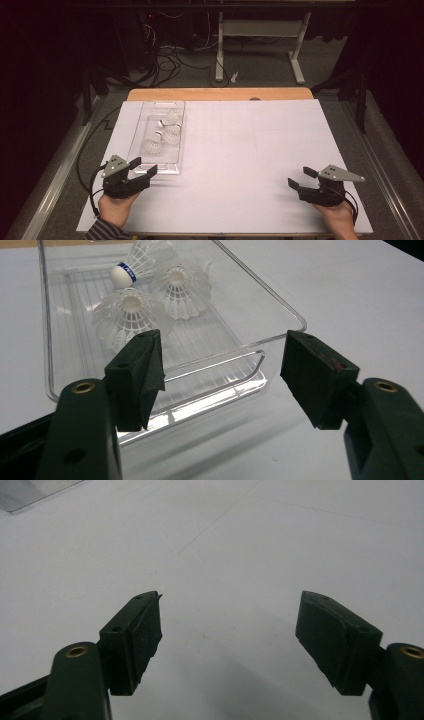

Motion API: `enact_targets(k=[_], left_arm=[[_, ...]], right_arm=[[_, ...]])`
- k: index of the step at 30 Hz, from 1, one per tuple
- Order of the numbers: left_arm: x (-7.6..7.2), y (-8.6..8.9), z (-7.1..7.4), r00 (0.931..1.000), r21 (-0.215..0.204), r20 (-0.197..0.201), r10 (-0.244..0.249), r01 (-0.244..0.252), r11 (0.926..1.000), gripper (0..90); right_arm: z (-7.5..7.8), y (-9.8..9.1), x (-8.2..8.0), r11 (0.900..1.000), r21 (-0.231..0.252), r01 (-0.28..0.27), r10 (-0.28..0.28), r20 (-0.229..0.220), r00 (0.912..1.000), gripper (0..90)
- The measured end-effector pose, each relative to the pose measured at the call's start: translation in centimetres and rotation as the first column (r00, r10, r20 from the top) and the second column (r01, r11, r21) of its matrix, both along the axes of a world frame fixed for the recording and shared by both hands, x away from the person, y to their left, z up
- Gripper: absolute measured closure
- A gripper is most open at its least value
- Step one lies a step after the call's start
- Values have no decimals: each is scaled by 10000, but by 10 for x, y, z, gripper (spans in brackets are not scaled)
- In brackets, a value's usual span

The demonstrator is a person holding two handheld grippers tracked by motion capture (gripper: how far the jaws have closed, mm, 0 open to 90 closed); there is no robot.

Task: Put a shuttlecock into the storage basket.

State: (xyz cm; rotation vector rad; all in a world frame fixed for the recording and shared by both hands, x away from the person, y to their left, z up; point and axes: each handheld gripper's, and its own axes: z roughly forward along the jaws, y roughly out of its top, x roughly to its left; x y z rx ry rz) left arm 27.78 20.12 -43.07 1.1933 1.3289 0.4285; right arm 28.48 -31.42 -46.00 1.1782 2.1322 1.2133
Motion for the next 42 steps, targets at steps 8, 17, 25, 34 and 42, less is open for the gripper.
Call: enact_targets(k=[8,17,25,34,42], left_arm=[[-2,-2,-3,9992,-627,167,354,-343,9974,340],[-6,1,-6,9987,-869,228,465,-444,9952,341],[-7,2,-9,9987,-863,209,463,-443,9953,341],[-9,4,-14,9983,-793,162,566,-551,9953,342],[-9,5,-15,9984,-905,77,568,-559,9943,345]], right_arm=[[0,0,0,10000,10,4,-4,8,10000,271],[0,0,0,10000,14,2,-2,2,10000,271],[0,0,0,10000,22,15,-15,-3,10000,271],[0,0,0,10000,21,-4,4,20,10000,271],[0,0,0,10000,10,-3,3,14,10000,271]])
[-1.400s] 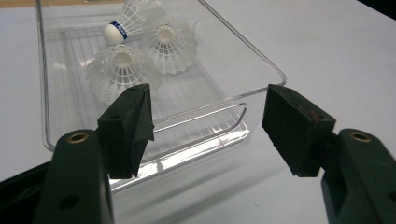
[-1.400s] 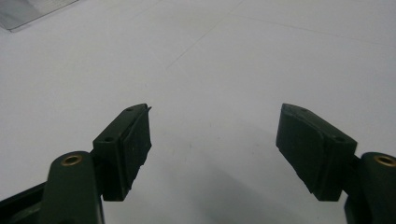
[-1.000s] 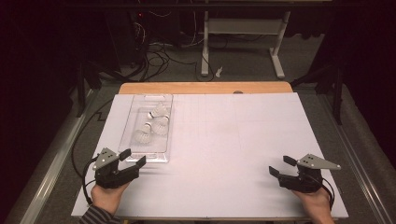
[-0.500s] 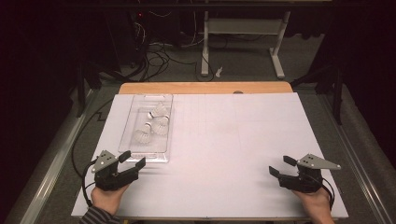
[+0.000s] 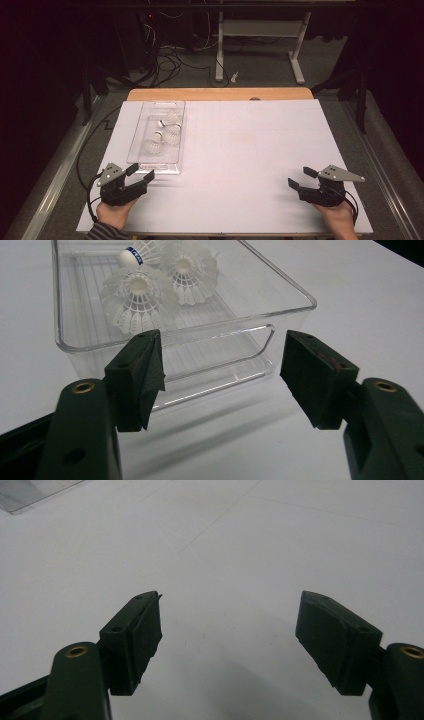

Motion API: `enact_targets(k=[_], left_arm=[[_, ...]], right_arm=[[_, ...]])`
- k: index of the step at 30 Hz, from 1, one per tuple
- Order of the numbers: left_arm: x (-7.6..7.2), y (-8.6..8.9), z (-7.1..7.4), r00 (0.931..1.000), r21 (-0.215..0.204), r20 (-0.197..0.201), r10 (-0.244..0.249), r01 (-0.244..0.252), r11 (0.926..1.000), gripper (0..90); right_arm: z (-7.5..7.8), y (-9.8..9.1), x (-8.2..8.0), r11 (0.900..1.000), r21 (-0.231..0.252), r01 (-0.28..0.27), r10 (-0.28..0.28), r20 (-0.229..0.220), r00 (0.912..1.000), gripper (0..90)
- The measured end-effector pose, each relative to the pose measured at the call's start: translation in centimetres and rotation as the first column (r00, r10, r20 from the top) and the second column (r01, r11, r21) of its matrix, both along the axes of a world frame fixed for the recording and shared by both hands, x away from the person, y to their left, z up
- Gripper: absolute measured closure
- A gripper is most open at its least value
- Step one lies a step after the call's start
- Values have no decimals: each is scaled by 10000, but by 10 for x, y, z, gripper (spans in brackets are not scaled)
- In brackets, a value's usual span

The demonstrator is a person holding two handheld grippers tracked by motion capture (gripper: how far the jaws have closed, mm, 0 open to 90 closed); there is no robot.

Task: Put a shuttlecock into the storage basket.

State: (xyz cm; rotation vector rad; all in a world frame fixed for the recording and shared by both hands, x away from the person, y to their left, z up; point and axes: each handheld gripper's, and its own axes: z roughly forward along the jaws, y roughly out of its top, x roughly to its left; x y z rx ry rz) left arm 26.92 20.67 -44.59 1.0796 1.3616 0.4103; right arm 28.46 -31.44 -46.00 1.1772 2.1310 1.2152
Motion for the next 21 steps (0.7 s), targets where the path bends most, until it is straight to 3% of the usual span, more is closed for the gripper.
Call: enact_targets(k=[21], left_arm=[[-1,-3,-3,9996,-29,-169,-230,230,9997,341]], right_arm=[[0,0,0,10000,-41,-16,16,-3,10000,271]])
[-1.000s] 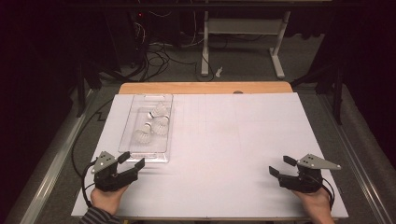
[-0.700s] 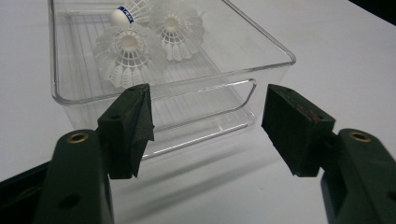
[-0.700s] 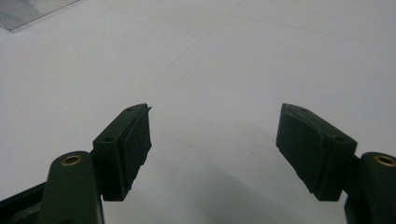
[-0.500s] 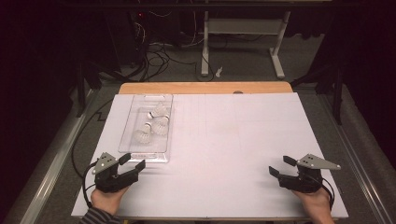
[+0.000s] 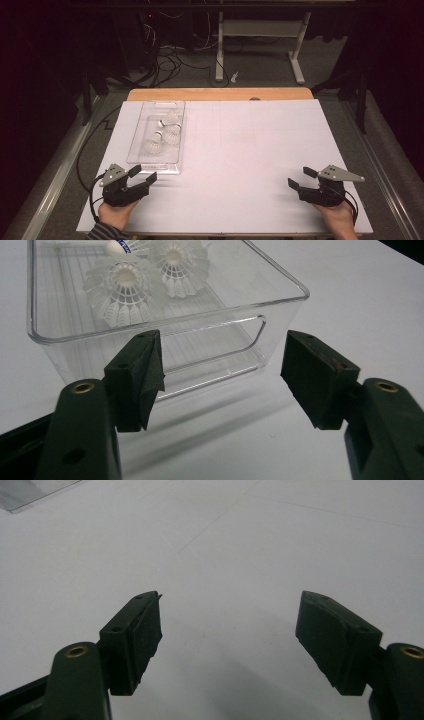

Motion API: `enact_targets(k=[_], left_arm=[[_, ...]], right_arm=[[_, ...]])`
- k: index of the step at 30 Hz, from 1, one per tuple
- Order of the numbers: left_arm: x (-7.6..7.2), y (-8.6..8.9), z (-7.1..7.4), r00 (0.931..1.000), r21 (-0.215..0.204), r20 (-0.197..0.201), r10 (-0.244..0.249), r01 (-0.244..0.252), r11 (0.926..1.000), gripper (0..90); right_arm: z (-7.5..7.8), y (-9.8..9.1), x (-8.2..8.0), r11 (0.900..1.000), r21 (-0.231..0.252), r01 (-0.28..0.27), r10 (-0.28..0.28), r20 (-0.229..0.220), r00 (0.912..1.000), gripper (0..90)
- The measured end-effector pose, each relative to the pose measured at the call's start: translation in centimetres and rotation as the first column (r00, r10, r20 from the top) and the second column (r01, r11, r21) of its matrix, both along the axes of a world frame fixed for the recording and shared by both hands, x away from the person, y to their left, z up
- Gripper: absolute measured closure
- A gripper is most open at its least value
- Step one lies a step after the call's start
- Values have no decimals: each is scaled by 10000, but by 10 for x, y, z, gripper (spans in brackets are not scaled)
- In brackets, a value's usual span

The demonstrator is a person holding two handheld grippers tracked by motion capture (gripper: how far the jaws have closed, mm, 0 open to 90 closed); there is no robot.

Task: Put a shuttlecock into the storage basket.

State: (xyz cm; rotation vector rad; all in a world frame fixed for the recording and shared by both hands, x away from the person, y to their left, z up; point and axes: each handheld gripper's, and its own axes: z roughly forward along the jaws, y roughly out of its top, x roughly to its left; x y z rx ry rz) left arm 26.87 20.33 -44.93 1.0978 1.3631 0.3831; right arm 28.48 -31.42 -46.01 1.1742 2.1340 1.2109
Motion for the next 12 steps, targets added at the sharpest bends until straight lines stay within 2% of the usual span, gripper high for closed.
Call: enact_targets(k=[12], left_arm=[[0,0,0,10000,-20,43,-2,2,10000,341]], right_arm=[[0,0,0,10000,-7,-15,15,-14,10000,271]])
